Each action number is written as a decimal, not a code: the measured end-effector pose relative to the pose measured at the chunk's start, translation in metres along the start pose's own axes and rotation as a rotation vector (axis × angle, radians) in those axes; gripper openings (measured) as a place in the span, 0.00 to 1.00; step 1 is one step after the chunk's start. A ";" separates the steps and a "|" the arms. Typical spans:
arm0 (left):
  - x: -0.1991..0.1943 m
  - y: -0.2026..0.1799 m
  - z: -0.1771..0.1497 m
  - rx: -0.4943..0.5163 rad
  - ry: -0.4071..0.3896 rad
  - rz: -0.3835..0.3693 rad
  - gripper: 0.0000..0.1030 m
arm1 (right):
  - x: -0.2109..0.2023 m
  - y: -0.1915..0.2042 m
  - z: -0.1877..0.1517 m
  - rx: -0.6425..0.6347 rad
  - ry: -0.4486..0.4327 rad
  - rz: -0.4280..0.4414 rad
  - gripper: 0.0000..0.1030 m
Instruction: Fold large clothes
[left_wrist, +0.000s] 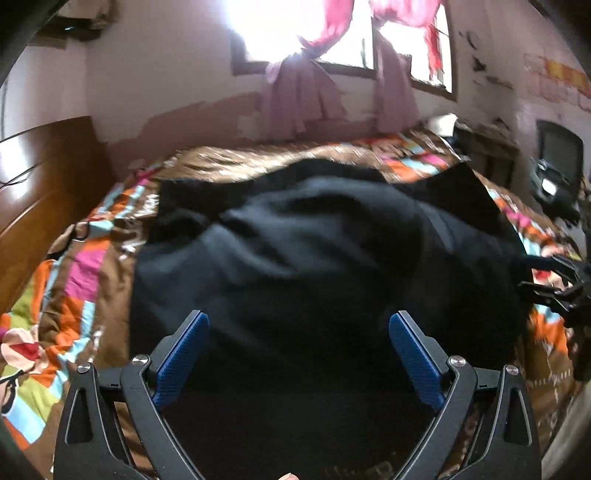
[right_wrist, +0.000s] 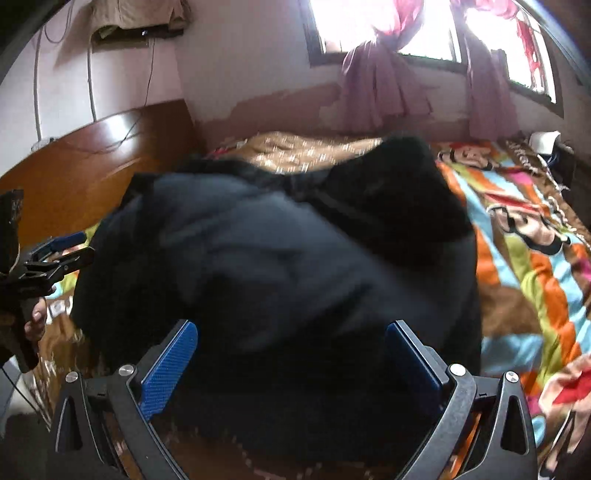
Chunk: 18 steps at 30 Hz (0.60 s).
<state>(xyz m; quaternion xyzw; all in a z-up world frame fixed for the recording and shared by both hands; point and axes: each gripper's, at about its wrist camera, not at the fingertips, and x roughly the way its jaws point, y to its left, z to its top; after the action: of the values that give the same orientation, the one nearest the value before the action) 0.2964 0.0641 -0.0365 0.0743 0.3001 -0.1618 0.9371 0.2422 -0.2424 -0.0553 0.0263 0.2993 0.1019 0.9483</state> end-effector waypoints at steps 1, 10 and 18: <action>0.005 -0.004 -0.002 0.012 0.014 -0.003 0.93 | 0.004 0.001 -0.003 -0.001 0.013 0.000 1.00; 0.047 -0.009 0.010 0.009 0.063 0.023 0.95 | 0.051 -0.002 0.010 -0.027 0.040 -0.012 1.00; 0.079 0.015 0.033 -0.048 0.063 0.054 0.99 | 0.095 -0.015 0.046 -0.030 0.059 -0.036 1.00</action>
<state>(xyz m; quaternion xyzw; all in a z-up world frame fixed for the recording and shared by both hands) 0.3800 0.0500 -0.0556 0.0647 0.3312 -0.1266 0.9328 0.3473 -0.2369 -0.0731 0.0038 0.3262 0.0901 0.9410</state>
